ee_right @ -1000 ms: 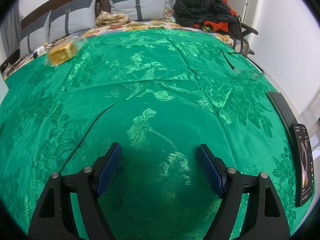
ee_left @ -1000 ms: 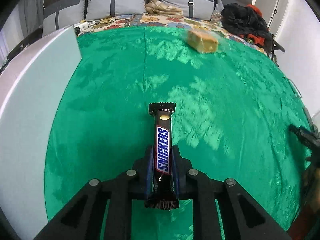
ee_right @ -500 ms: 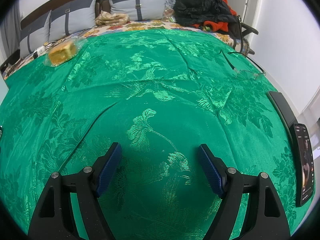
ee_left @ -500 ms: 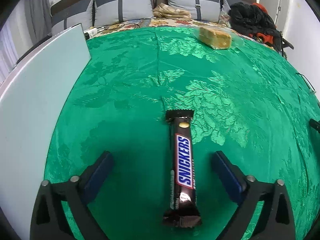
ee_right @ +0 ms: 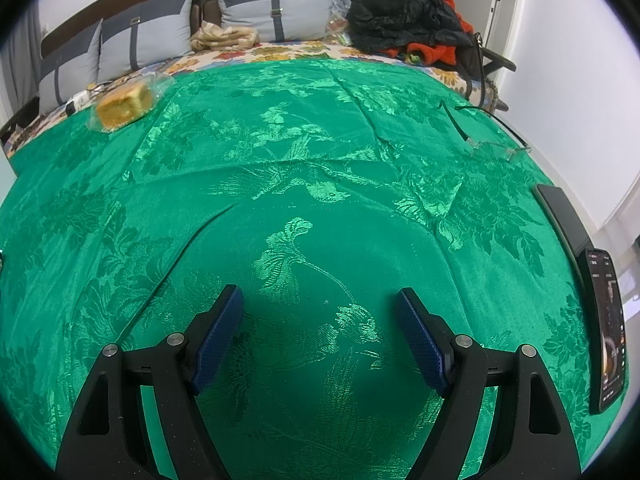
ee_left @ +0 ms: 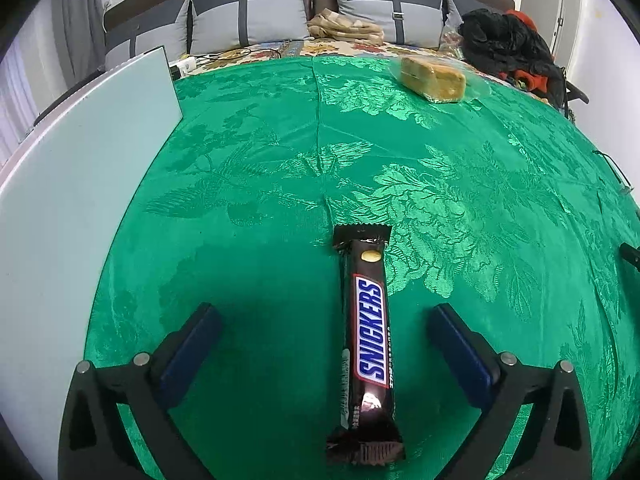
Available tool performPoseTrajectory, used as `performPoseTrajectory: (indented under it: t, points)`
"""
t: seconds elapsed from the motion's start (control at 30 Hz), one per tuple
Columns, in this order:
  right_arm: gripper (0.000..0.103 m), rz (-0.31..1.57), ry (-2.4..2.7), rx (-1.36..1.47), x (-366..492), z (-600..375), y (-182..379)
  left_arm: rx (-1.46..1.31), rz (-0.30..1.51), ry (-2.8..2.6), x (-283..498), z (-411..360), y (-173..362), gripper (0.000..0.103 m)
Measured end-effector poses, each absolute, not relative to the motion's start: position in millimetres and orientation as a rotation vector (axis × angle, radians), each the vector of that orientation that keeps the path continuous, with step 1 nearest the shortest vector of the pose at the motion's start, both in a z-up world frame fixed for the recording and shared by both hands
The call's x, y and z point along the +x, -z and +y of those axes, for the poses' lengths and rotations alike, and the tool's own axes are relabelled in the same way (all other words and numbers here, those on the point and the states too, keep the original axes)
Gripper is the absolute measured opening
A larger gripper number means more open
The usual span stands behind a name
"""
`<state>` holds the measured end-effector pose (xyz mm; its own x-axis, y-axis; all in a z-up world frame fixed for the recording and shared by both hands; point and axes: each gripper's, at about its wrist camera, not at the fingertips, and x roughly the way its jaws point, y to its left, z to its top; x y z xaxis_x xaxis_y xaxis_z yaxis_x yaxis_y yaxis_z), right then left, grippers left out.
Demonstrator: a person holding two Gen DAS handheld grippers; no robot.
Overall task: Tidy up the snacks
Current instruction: 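Lower the Snickers bar onto the cloth and open the left gripper, then grasp the wrapped bread loaf with the right gripper and lift it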
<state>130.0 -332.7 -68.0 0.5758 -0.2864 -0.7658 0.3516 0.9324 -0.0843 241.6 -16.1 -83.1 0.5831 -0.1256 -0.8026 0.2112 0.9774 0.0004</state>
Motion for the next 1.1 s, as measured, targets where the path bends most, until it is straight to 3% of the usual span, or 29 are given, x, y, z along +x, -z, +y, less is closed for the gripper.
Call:
performPoseTrajectory:
  t: [0.63, 0.9, 1.1]
  points:
    - [0.081, 0.891, 0.358, 0.045, 138.2, -329.6, 64.6, 0.099, 0.928, 0.197, 241.8, -15.8, 83.3, 0.103]
    - [0.081, 0.789, 0.055, 0.142, 293.8, -289.0, -15.1, 0.1, 0.928, 0.197, 242.9, -16.6, 83.1, 0.103]
    - [0.081, 0.963, -0.004, 0.052, 425.5, -241.7, 10.7, 0.1, 0.928, 0.197, 242.7, -16.5, 83.1, 0.103]
